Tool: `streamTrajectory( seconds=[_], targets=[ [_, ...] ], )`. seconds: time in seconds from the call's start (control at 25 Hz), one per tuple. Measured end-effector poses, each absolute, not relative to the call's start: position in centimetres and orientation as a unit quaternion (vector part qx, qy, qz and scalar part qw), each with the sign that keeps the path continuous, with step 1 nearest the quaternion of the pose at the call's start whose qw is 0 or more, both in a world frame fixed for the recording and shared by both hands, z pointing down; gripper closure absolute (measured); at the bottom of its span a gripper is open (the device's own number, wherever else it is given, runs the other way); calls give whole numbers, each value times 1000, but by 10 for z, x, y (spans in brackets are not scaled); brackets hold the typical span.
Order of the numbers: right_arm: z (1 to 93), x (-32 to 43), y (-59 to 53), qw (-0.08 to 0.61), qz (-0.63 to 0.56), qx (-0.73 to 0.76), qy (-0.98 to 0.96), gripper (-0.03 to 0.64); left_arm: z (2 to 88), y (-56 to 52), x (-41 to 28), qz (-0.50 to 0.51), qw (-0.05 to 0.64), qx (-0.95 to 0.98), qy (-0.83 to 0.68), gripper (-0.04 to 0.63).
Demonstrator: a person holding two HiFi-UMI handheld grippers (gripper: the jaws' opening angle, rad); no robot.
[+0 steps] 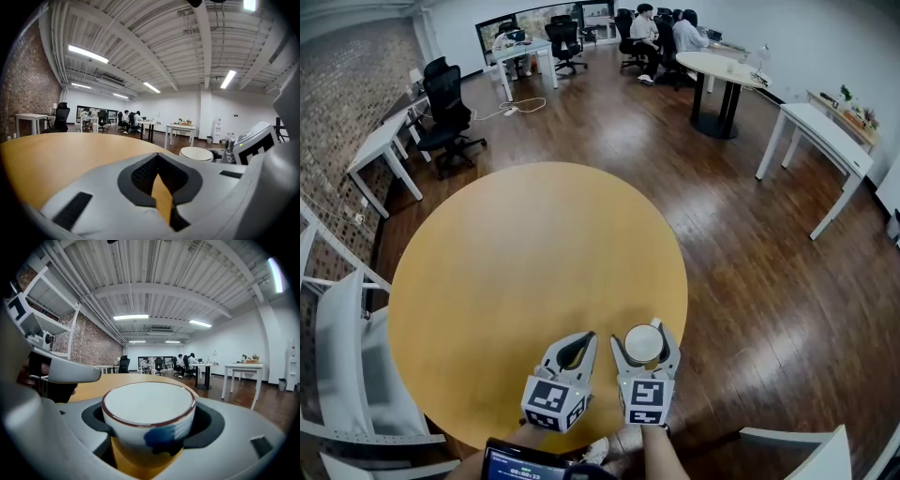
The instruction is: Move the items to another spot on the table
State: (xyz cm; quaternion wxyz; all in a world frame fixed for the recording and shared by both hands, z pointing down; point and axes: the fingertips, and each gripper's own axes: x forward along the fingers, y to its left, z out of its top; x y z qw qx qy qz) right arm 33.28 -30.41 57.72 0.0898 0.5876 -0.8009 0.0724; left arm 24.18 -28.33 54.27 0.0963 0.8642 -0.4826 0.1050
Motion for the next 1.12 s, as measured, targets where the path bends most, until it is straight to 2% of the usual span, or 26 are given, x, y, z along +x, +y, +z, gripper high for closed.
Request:
streamTrajectory(
  seconds=[0.72,0.92,1.12],
  targets=[
    [604,333,-316,81,74,587,-802,210,563,-285,244,129,95,864,-477,591],
    [606,335,-314,82,82,588,-801,178,561,-280,246,131,97,865,-475,591],
    [605,338,-311,86,84,593,-796,178,557,-278,243,129,94,864,-478,591]
  ],
)
